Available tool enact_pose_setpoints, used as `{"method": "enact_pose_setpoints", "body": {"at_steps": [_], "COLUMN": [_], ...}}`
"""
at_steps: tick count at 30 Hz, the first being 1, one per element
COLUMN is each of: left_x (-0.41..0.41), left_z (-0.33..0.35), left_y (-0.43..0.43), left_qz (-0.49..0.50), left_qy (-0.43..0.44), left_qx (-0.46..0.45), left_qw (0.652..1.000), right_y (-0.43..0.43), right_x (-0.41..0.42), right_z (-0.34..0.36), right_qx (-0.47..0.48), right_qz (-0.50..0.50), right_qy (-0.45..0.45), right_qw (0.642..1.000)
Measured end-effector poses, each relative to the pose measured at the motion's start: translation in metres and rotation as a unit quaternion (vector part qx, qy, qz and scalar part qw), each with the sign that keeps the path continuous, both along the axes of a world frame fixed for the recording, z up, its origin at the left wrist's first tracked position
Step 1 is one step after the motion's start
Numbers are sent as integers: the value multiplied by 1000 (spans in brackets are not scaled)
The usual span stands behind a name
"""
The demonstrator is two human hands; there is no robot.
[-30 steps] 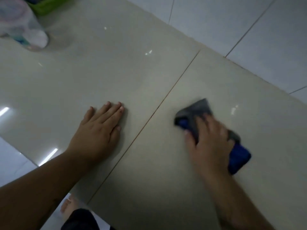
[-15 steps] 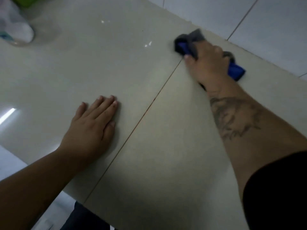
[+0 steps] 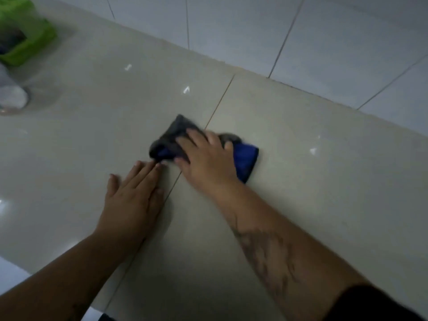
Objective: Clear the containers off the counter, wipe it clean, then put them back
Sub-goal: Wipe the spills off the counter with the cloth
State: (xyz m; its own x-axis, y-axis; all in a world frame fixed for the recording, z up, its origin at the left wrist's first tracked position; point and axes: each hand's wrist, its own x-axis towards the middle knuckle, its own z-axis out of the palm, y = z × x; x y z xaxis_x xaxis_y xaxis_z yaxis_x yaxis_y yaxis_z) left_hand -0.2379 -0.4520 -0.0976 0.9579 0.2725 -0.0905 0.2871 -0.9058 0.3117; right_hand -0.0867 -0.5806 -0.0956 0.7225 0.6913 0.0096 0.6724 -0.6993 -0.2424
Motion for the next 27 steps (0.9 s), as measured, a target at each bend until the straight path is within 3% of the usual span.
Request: {"method": "enact_pose_setpoints", "body": {"at_steps": [3,7,10,12,14,17,19,21,24,27], "left_x": [31,68,78,80,88,105,112,111,112,114], "left_z": [0,0,-1,0,0,-1,-4,-8,-8,-6], "left_y": [-36,-85,-105,-113,-126,-145,-150,-150,-151,-153], "left_qz": [-77,-139,-143,-130,-124,-110,-101,-107,-125,-130], "left_qy": [-4,-39,-46,-50,-56,-66,-62,-53,-35,-14], "left_qx": [-23,-28,-35,-29,-45,-75,-67,-44,-20,-10], "left_qw": [997,989,988,990,990,989,991,992,991,991], "right_y": [-9,-136,-235,-254,-230,-166,-150,-164,-231,-326], "right_x": [105,184,150,95,28,-17,11,64,146,171], "right_z": [3,3,3,-2,-6,-5,-3,-1,-1,1], "right_qx": [-36,-29,-33,-36,-46,-20,-5,-10,-40,-51], "right_qz": [-38,-252,-376,-446,-446,-303,-211,-192,-287,-450], "right_qy": [6,0,-24,-5,-13,-32,4,-11,-30,-25], "right_qw": [999,967,926,894,894,952,977,981,957,891]}}
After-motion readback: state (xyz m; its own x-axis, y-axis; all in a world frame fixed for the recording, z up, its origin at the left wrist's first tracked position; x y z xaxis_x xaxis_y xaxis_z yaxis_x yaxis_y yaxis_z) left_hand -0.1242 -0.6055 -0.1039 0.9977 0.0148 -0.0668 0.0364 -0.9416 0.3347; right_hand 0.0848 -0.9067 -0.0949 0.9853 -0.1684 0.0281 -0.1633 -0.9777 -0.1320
